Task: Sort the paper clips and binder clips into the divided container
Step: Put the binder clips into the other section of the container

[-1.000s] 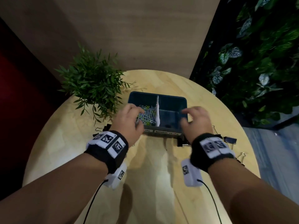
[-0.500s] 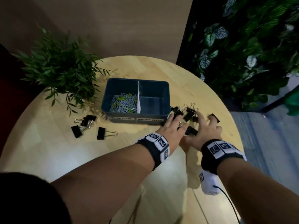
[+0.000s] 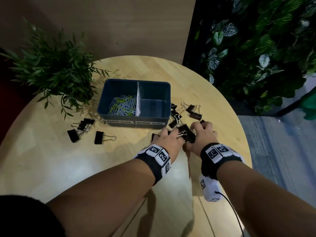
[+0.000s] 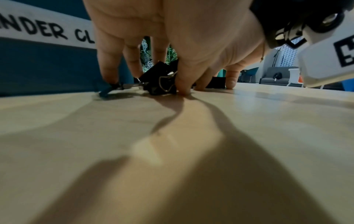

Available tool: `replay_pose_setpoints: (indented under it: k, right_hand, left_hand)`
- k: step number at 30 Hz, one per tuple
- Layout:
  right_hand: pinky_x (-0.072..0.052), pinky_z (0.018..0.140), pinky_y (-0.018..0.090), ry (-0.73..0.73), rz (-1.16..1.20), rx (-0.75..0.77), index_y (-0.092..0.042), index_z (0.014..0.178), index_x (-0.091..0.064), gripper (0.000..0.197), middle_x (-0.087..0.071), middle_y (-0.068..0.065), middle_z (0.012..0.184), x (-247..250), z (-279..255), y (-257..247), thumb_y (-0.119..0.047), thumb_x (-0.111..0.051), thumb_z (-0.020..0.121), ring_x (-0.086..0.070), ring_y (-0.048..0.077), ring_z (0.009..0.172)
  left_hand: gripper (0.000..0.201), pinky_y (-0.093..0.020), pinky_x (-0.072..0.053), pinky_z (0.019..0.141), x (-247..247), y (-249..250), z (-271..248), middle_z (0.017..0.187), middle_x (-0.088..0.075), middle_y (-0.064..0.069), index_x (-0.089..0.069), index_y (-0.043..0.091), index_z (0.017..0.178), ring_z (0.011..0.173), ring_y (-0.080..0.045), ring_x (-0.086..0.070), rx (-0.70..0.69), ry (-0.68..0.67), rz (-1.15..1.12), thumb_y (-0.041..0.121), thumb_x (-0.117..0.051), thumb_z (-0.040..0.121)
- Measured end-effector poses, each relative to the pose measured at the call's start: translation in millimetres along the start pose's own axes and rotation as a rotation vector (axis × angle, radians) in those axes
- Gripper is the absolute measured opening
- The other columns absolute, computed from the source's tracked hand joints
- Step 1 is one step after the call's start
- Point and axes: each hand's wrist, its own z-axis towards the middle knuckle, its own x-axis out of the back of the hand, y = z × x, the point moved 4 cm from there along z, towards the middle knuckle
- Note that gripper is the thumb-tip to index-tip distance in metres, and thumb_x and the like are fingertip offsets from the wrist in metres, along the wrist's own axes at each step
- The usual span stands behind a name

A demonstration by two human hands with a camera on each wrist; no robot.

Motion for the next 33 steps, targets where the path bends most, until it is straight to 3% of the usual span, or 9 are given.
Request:
replay_pose_setpoints:
  k: [4,6,8,11,14,20,24,30,33]
  right_hand:
    - [-0.043,0.096,0.044,-0.083,-0.042,0.018,-0.053,0.135,-0.018,0.089,-0.012,0.0,0.149,-0.6,1.4,-4.4,-0.038,-0.074,0.067,-0.027,0.035,0.128]
    - [-0.043,0.097,0.047,-0.146,-0.138,0.042,-0.059,0.135,-0.011,0.088,-0.004,-0.003,0.152,-4.1,0.3,-9.9,-0.048,-0.068,0.069,-0.02,0.037,0.132]
    - [-0.044,0.096,0.047,-0.132,-0.181,0.073,-0.055,0.134,-0.017,0.075,-0.007,0.0,0.151,-8.5,-1.6,-15.5,-0.053,-0.061,0.074,-0.021,0.038,0.13]
    - [-0.044,0.095,0.044,-0.085,-0.2,0.113,-0.044,0.135,-0.026,0.061,-0.016,0.005,0.147,-16.8,-7.3,-21.9,-0.048,-0.055,0.082,-0.028,0.037,0.125]
    - [-0.044,0.094,0.042,-0.084,-0.149,0.124,-0.039,0.134,-0.03,0.058,-0.021,0.002,0.144,-22.4,-12.0,-27.3,-0.042,-0.057,0.082,-0.029,0.035,0.123]
    - [-0.042,0.095,0.041,-0.177,-0.195,0.114,-0.054,0.134,-0.02,0.072,-0.008,0.002,0.15,-24.4,-13.7,-36.7,-0.036,-0.062,0.078,-0.024,0.038,0.127]
    - [-0.047,0.09,0.042,-0.215,-0.216,0.03,-0.045,0.129,-0.032,0.066,-0.015,0.004,0.141,-19.9,-10.4,-42.8,-0.038,-0.068,0.074,-0.027,0.036,0.123]
    - [-0.047,0.082,0.038,-0.22,-0.207,-0.043,-0.035,0.124,-0.04,0.052,-0.025,0.008,0.127,-18.2,-10.6,-46.6,-0.035,-0.063,0.077,-0.037,0.034,0.114]
    - [-0.047,0.089,0.042,-0.218,-0.206,-0.068,-0.033,0.128,-0.036,0.054,-0.028,0.011,0.128,-18.3,-14.7,-49.6,-0.034,-0.06,0.08,-0.041,0.036,0.115]
  left_hand:
    - [0.047,-0.049,-0.035,0.103,-8.8,-14.0,-9.1,0.146,-0.028,-0.005,-0.037,0.027,0.133,0.13,-0.033,-0.027,0.012,0.127,-0.064,0.016,-0.051,0.089]
    - [0.048,-0.058,-0.025,0.107,-14.5,-20.3,-12.2,0.15,-0.022,-0.006,-0.035,0.033,0.134,0.135,-0.036,-0.02,0.093,0.105,-0.066,0.027,-0.053,0.09]
    - [0.046,-0.066,-0.015,0.107,-19.2,-22.7,-15.2,0.155,-0.01,-0.002,-0.034,0.037,0.134,0.14,-0.039,-0.011,0.147,0.026,-0.075,0.035,-0.051,0.092]
    - [0.04,-0.063,-0.026,0.103,-19.3,-24.7,-18.3,0.157,-0.005,0.002,-0.036,0.037,0.131,0.135,-0.039,-0.02,0.134,0.0,-0.076,0.03,-0.049,0.093]
    - [0.033,-0.046,-0.044,0.086,-14.9,-27.3,-19.9,0.152,-0.017,-0.002,-0.041,0.03,0.124,0.118,-0.036,-0.037,0.073,0.06,-0.082,0.021,-0.048,0.093]
    - [0.037,-0.038,-0.049,0.084,-5.3,-33.0,-22.3,0.134,-0.033,-0.014,-0.044,0.017,0.126,0.101,-0.034,-0.055,-0.042,-0.037,-0.147,0.02,-0.052,0.09]
    - [0.033,-0.033,-0.049,0.077,6.0,-46.7,-28.5,0.122,-0.042,-0.009,-0.047,0.021,0.12,0.094,-0.031,-0.058,-0.003,-0.061,-0.205,0.028,-0.056,0.089]
    - [0.02,-0.027,-0.039,0.076,68.8,-50.4,-54.5,0.101,-0.049,0.001,-0.052,0.024,0.102,0.09,-0.018,-0.049,-0.052,0.172,-0.423,0.018,-0.058,0.084]
    - [0.021,-0.028,-0.04,0.078,108.6,-68.5,-50.5,0.102,-0.05,0.0,-0.052,0.024,0.104,0.089,-0.019,-0.048,0.066,0.364,-0.539,0.016,-0.057,0.085]
